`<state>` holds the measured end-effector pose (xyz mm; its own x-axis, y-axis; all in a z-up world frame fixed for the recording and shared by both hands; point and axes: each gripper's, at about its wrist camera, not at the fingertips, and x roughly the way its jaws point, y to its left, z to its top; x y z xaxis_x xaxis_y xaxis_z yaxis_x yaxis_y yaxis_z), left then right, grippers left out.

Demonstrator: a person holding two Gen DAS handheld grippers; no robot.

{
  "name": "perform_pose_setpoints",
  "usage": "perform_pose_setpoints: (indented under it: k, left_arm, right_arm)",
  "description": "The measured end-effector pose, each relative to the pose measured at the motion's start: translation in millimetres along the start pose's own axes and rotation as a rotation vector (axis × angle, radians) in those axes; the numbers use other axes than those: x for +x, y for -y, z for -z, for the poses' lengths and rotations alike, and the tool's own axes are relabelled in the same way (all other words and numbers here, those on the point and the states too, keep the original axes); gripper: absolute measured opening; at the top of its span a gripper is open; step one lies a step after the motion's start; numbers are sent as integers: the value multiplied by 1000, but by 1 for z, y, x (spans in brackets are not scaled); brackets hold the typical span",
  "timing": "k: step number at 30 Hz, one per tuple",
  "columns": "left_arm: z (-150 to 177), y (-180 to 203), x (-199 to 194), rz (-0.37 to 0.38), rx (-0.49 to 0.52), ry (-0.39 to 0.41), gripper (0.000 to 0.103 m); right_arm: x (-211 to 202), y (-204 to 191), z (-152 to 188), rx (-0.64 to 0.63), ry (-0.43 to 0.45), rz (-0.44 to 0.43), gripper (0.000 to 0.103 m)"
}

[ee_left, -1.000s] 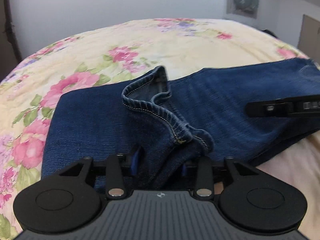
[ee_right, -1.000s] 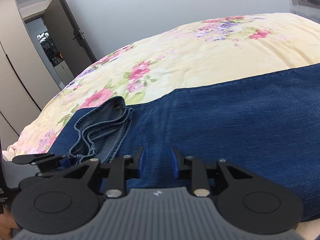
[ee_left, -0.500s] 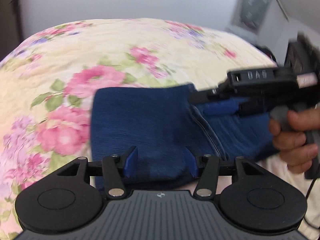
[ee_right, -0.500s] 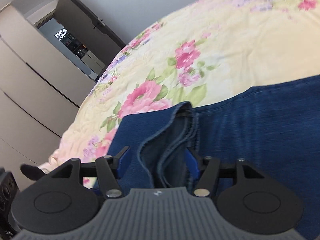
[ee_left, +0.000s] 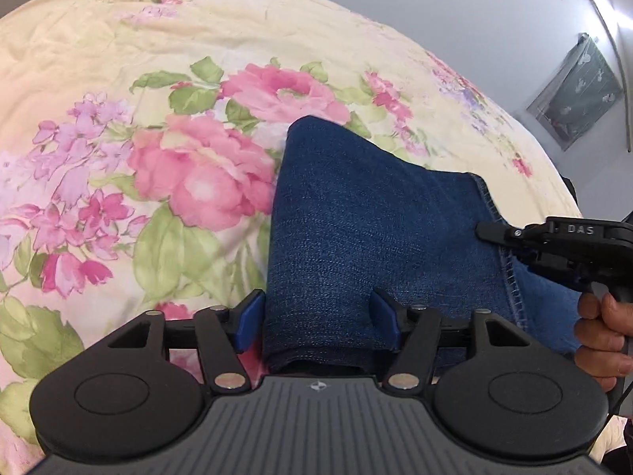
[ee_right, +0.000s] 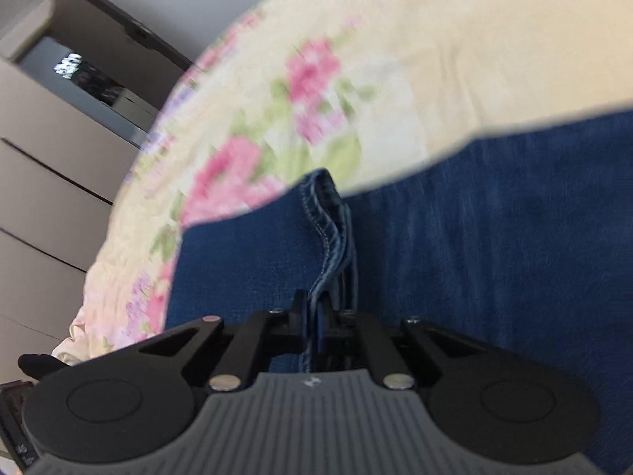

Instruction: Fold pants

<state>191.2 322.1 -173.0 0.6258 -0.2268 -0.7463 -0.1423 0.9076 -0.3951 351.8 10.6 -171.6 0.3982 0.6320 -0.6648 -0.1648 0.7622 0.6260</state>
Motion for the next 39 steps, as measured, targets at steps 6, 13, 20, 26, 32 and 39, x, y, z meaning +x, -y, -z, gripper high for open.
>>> perform_pose_setpoints:
  k: [6, 13, 20, 26, 32, 39]
  left_arm:
    - [2, 13, 0, -16, 49, 6, 71]
    - [1, 4, 3, -2, 9, -7, 71]
    - [3, 2, 1, -5, -18, -3, 71]
    - [1, 1, -7, 1, -39, 23, 71]
    - [-6, 6, -17, 52, -48, 54, 71]
    - [0, 26, -3, 66, -3, 21, 71]
  right_arm:
    - [-8, 7, 5, -26, 26, 29, 0]
    - [1, 36, 17, 55, 16, -39, 20]
    - [13, 56, 36, 235, -143, -259, 33]
    - [22, 45, 32, 251, -146, -280, 1]
    - [-18, 49, 14, 216, -76, -296, 0]
    - [-73, 81, 0, 225, -46, -249, 0]
